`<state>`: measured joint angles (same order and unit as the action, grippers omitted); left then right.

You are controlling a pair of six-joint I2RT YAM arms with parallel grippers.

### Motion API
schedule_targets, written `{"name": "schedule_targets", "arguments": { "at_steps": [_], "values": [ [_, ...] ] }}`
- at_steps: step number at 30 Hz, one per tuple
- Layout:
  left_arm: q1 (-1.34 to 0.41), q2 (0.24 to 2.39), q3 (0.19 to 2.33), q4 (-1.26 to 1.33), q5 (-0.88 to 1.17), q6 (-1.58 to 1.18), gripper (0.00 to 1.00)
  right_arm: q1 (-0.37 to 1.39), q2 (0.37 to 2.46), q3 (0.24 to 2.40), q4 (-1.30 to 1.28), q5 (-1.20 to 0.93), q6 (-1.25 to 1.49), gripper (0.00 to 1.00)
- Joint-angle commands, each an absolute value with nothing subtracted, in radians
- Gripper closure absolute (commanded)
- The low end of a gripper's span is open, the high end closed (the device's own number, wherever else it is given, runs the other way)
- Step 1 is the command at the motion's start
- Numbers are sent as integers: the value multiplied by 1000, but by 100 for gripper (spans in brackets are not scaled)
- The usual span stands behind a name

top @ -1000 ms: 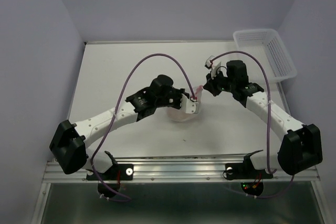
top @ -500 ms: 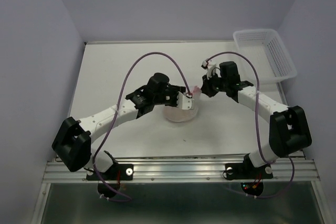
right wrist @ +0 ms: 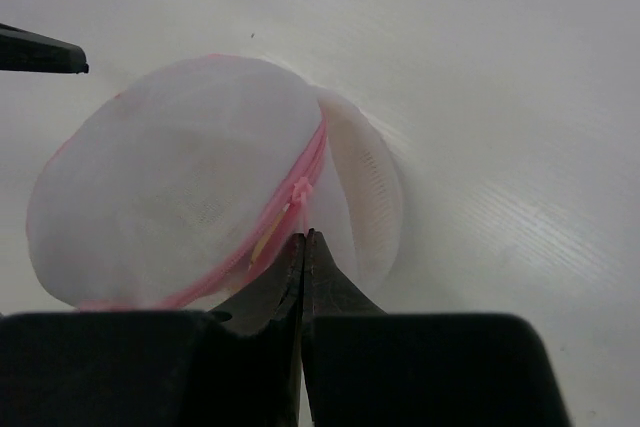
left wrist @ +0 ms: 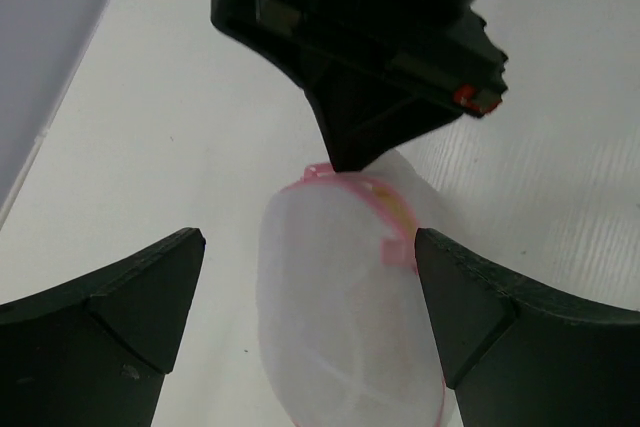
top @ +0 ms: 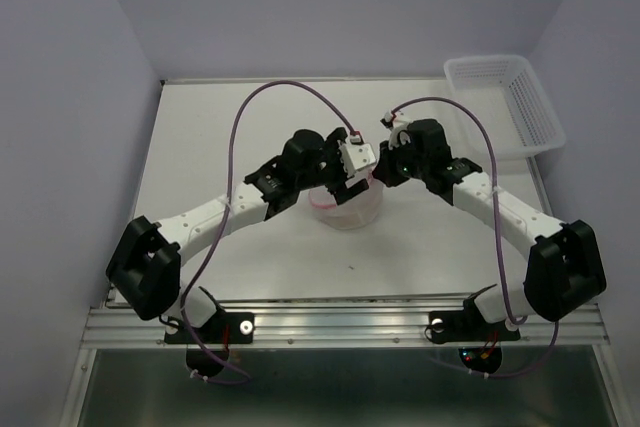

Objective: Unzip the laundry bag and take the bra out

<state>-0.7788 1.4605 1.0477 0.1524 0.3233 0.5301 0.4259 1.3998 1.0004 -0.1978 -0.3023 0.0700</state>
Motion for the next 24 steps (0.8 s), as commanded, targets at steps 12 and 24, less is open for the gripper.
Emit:
{"name": "schedule_targets", "arguments": {
  "at_steps": [12,24],
  "values": [
    [-934,1336,1058,130,158,262,1,528,1282,1086,-351,-113,362,99],
    [-985,1471,1118,83,-67,301,2,528,1216,1062,-368,-196,394,99]
  ]
}}
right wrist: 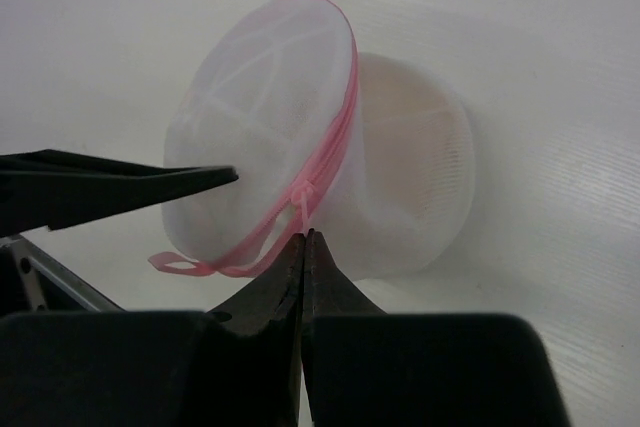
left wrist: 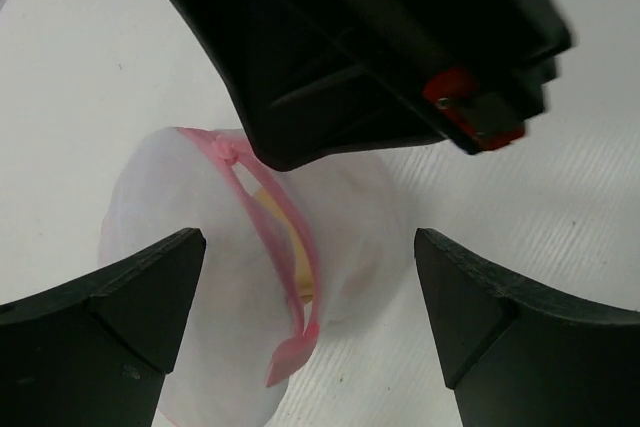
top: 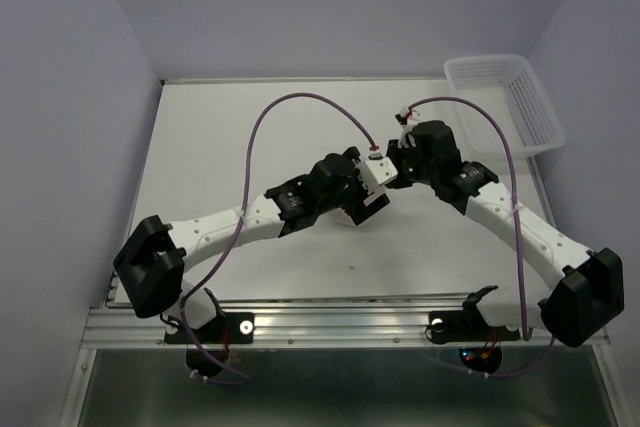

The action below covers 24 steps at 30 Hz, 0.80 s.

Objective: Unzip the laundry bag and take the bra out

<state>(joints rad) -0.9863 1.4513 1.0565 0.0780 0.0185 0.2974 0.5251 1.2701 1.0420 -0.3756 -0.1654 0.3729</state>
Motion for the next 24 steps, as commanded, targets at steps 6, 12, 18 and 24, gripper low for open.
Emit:
{"name": "schedule_targets", "arguments": {
  "at_steps": [6,12,18,24],
  "values": [
    [-985,1525,1143,86,-100,301,21,528,1210,1061,-371,-238,391,99],
    [-986,1536,1170,104,-104,313,87,528,1238,1066,-390,-219,365,99],
    [-985,1526,1161,107,-137,360,100,528,1266,1088,-419,-94,325,99],
    [-985,1490,1111,84,-84,443,100,528,1290,1135,-455,69,287,99]
  ]
}}
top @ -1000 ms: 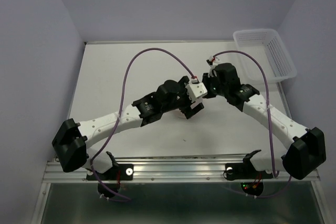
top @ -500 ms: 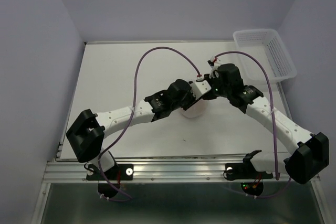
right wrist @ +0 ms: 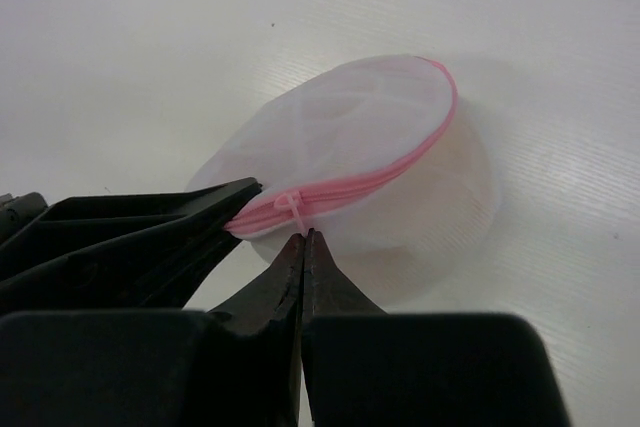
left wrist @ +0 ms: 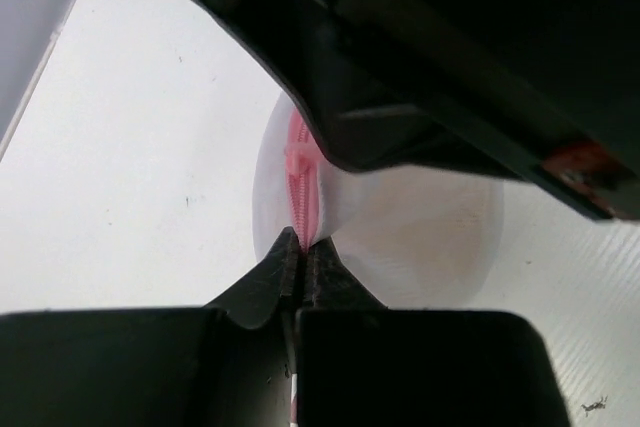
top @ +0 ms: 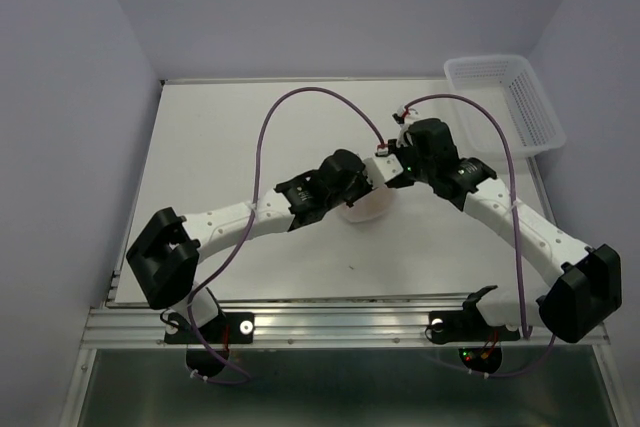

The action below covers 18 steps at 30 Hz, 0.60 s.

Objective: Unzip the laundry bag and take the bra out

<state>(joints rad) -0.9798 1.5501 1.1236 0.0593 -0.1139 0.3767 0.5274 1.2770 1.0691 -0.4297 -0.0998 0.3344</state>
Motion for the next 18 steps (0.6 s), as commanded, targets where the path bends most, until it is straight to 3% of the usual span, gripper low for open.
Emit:
{"name": "schedule_targets", "arguments": {
  "at_steps": [1,8,18],
  "values": [
    [-985,1480,1098,81,-75,457,100,528,1295,1143,-465,121,285,99],
    [-986,1356,993,101,-8,587,100,508,1328,1166,-503,242,238,99],
    [-985,1157,802,328,81,729,100,476,1428,1082,-335,74,152,99]
  ]
}}
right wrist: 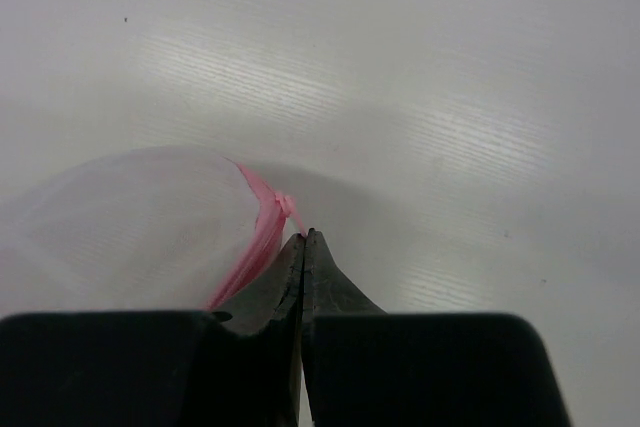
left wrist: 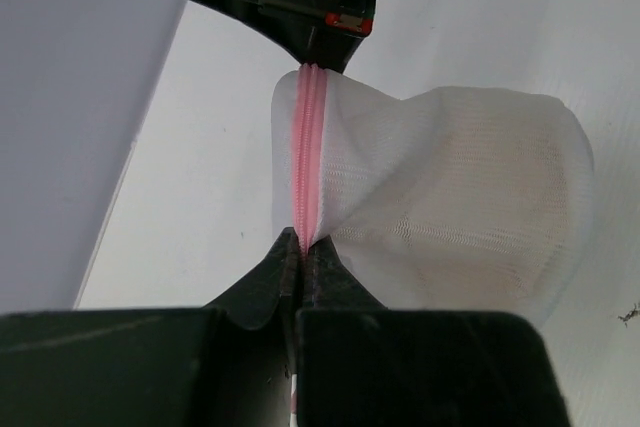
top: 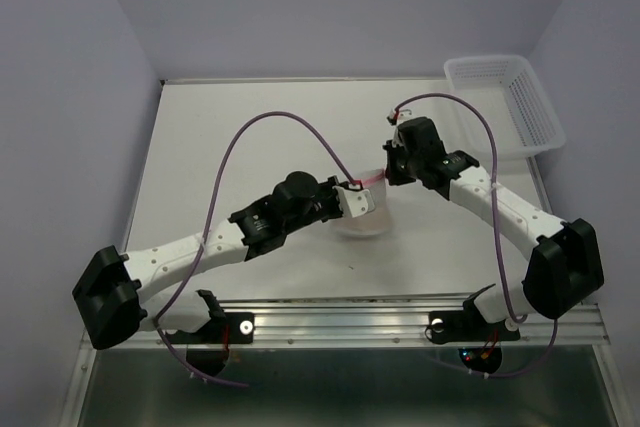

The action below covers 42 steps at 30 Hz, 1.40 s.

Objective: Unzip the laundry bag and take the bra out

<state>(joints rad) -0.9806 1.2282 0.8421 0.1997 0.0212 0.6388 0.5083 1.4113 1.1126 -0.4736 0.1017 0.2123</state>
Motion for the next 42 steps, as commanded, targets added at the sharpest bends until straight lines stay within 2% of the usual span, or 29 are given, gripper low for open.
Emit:
{"name": "schedule_targets", "arguments": {
  "at_steps": [1,6,8,25,33,34,35,36,42],
  "values": [
    [-985,1151,796,331,84,736,100,459,1434,1065,-307,63,150,99],
    [-974,1121,770,350,97,741,100,397,1479,935,-100,-164,146,99],
    [-966,1121,761,360,104,738,100,397,1482,911,-62,-190,134,99],
    [-717,1265,784,411,158,638,100,397,1284,930,-153,-144,149,99],
    [-690,1377,877,382,126,690,100,420,1223,943,-190,-127,150,99],
    [-686,1396,899,379,126,684,59,429,1218,948,-196,-133,152,99],
    [-686,1400,911,364,115,677,34,430,1212,954,-201,-136,156,99],
    [-686,1404,922,348,117,667,1,440,1209,954,-201,-137,160,99],
    [-690,1306,930,253,217,646,1,459,1224,951,-212,-120,172,99]
  ]
}}
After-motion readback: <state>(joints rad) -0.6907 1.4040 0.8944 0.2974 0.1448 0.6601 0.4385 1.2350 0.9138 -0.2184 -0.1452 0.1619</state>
